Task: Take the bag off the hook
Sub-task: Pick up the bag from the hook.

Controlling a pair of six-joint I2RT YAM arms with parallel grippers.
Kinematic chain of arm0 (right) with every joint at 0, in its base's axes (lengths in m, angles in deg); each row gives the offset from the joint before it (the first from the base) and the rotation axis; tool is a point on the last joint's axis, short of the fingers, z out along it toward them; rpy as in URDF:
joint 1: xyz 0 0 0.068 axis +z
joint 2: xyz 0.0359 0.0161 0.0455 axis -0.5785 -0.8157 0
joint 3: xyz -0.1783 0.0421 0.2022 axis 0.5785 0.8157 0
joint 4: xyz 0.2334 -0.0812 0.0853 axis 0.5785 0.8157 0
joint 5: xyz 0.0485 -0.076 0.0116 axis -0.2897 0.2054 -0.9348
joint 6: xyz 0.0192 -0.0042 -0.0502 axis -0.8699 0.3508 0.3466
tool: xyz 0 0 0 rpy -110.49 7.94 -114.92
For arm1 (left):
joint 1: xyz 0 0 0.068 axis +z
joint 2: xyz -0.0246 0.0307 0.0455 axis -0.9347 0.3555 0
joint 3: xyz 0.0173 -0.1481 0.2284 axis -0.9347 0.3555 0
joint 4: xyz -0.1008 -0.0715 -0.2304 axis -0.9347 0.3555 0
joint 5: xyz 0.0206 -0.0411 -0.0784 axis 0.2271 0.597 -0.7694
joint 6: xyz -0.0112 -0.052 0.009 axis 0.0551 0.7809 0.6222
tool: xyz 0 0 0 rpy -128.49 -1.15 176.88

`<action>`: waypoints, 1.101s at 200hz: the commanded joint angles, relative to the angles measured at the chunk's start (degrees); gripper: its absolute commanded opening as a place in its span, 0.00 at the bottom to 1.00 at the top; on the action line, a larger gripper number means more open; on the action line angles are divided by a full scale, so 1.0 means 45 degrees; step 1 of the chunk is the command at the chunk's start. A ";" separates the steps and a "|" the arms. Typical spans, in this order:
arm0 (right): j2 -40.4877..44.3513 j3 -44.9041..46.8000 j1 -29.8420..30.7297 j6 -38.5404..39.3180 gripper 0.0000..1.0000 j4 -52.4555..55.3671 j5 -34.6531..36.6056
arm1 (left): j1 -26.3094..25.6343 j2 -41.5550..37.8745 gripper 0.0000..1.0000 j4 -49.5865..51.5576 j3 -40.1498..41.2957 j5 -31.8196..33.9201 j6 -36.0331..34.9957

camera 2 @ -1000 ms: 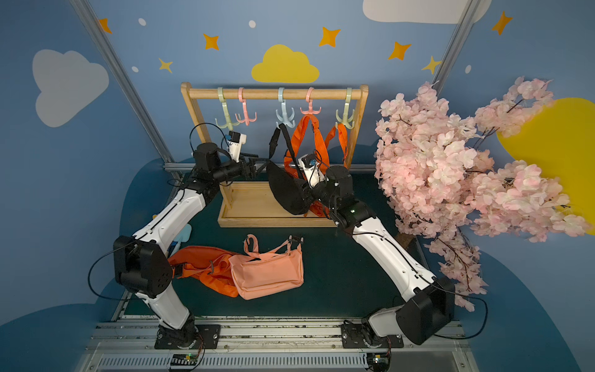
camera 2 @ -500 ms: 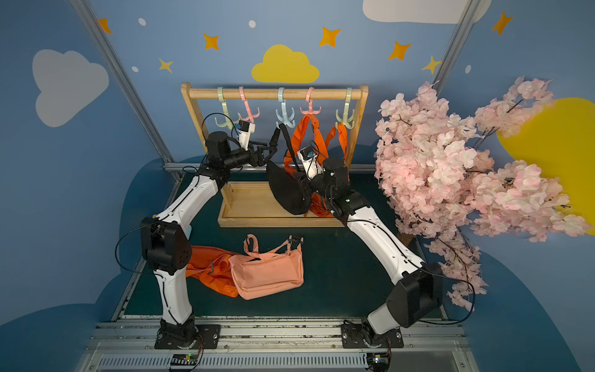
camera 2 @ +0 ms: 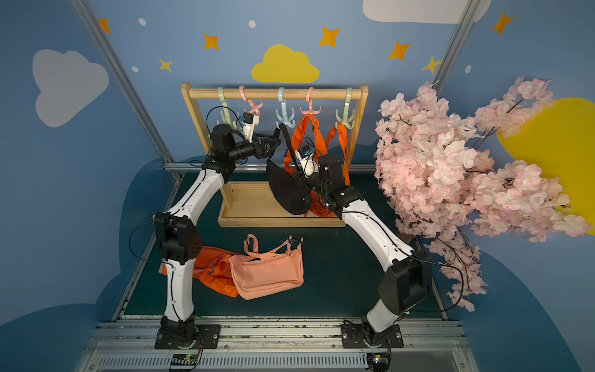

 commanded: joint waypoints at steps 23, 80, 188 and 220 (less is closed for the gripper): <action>-0.0413 -0.0728 -0.0314 -0.0121 0.38 0.0091 -0.0147 | -0.0073 0.0551 0.58 0.0600 -0.1034 -0.0592 0.0101; -0.0858 -0.1287 -0.0618 -0.0122 0.22 0.0272 -0.1110 | -0.0064 0.0397 0.44 0.1194 -0.1117 -0.0496 -0.0441; -0.1266 -0.1828 -0.0720 -0.0285 0.04 0.0513 -0.1562 | -0.0063 0.0023 0.09 0.1714 -0.1102 -0.0398 -0.0714; -0.1382 -0.1951 -0.0761 -0.0394 0.10 0.0561 -0.1324 | -0.0063 -0.0115 0.04 0.1926 -0.1085 -0.0398 -0.0834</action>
